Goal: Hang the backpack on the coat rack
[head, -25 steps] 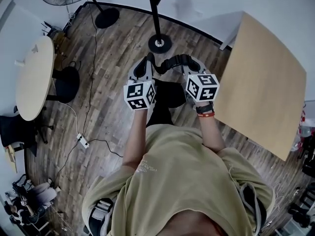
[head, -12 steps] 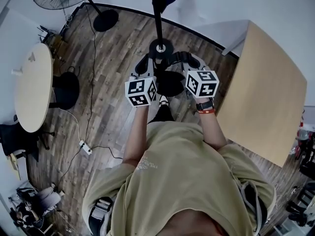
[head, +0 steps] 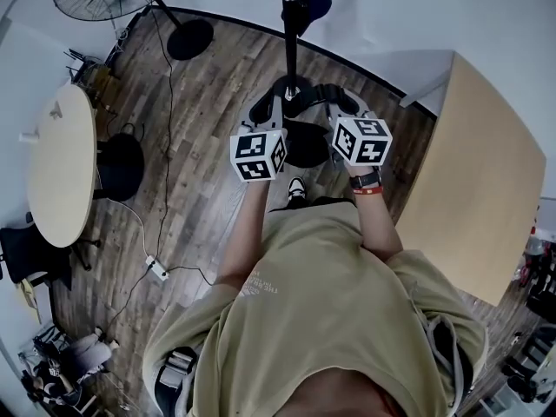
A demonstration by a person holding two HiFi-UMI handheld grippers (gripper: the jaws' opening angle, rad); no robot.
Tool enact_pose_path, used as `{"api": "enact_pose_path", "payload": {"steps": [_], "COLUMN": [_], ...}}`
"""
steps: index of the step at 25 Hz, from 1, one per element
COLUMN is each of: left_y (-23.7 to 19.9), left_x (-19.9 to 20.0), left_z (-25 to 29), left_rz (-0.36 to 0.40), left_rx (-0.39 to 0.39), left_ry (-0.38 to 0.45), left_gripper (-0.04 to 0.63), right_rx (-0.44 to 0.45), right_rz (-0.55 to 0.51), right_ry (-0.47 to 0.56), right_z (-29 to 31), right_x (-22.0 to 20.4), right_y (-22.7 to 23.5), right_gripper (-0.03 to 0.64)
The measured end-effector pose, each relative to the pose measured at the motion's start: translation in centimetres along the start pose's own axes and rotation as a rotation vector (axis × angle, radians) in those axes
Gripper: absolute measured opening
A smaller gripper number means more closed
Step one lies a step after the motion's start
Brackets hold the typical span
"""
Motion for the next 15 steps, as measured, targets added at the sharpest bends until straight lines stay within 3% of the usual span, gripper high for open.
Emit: {"api": "enact_pose_path", "payload": {"steps": [8, 15], "left_y": [-3.9, -5.3], "left_x": [0.8, 1.7], "left_z": [4.9, 10.0], "left_rz": [-0.026, -0.018], "left_rx": [0.012, 0.022], "left_ry": [0.007, 0.023], "left_gripper": [0.026, 0.026], "right_rx": [-0.019, 0.029], "right_rz": [0.013, 0.009], "right_ry": [0.007, 0.021], "right_z": [5.8, 11.0], "right_x": [1.8, 3.8], "right_y": [1.5, 3.8], "right_gripper": [0.015, 0.015]}}
Point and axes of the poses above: the fingertips, and each gripper's own axes: z forward along the fingers, y to its right, x out of its top, the point moved 9 cm from there along -z, backward along the fingers, and after that the axes turned 9 degrees about y, right-handed, at the moved point
